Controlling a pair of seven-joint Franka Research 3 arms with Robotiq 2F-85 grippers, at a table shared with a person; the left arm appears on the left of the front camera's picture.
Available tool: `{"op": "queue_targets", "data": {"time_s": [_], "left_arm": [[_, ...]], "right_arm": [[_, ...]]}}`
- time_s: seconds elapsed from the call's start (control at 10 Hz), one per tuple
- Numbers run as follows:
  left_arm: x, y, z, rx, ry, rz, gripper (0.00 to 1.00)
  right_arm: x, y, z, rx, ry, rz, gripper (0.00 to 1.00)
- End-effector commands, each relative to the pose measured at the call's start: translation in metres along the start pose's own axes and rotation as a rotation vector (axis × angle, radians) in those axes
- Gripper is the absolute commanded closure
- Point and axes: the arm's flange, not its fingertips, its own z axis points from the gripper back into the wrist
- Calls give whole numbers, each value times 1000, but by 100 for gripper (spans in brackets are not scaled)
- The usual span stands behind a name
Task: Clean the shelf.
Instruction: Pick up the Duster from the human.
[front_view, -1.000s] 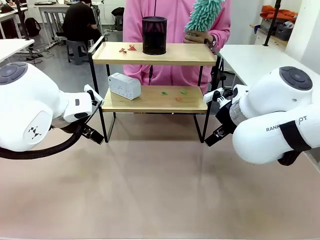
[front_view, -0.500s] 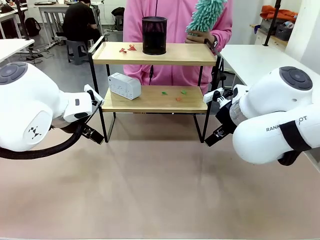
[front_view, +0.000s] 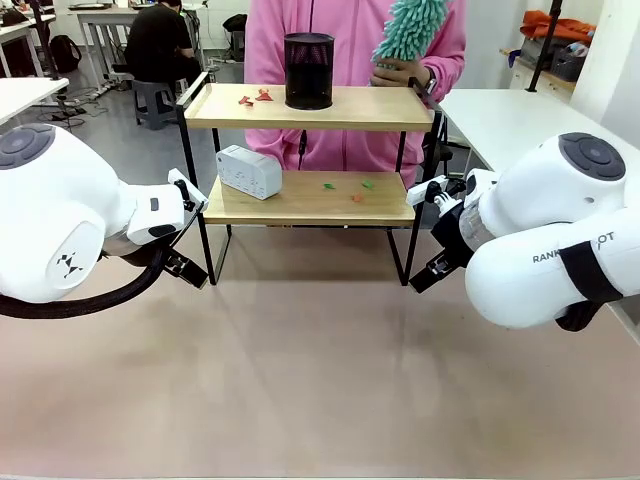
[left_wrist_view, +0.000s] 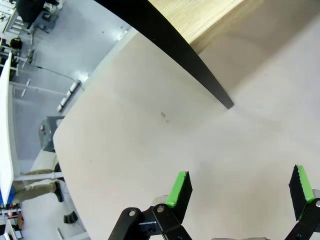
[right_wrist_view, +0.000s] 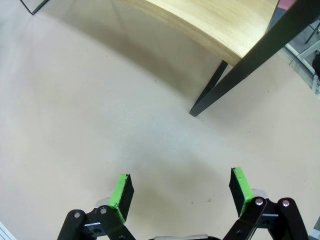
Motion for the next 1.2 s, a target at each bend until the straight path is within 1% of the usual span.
{"op": "queue_targets", "data": {"time_s": [0.0,0.1,0.2,0.3,0.4,0.5,0.6,0.7,0.8,0.9,1.0,1.1], "left_arm": [[-10,-8,26,-218,181,-154,0],[-21,-6,60,-458,159,-210,0],[-37,13,92,-618,152,-174,0],[-62,55,132,-673,-24,-22,0],[-94,101,168,-637,-212,186,0],[-139,140,196,-604,-380,376,0],[-187,172,207,-541,-520,598,0],[-236,194,206,-507,-665,815,0],[-265,204,197,-556,-799,975,0],[-277,212,187,-560,-808,1095,0],[-235,218,235,-608,-459,587,0],[-235,218,235,-608,-459,587,0]], "right_arm": [[-10,-5,21,167,237,-14,0],[-17,-21,57,293,300,-162,0],[-31,-45,98,311,248,-370,0],[-58,-90,162,613,-18,-634,0],[-102,-133,214,687,-258,-848,0],[-158,-167,252,719,-493,-1058,0],[-215,-188,272,751,-670,-1249,0],[-270,-196,273,697,-841,-1413,0],[-304,-198,262,679,-886,-1527,0],[-322,-193,243,662,-898,-1594,0],[-272,-180,285,696,-250,-955,0],[-272,-180,285,696,-250,-955,0]]}}
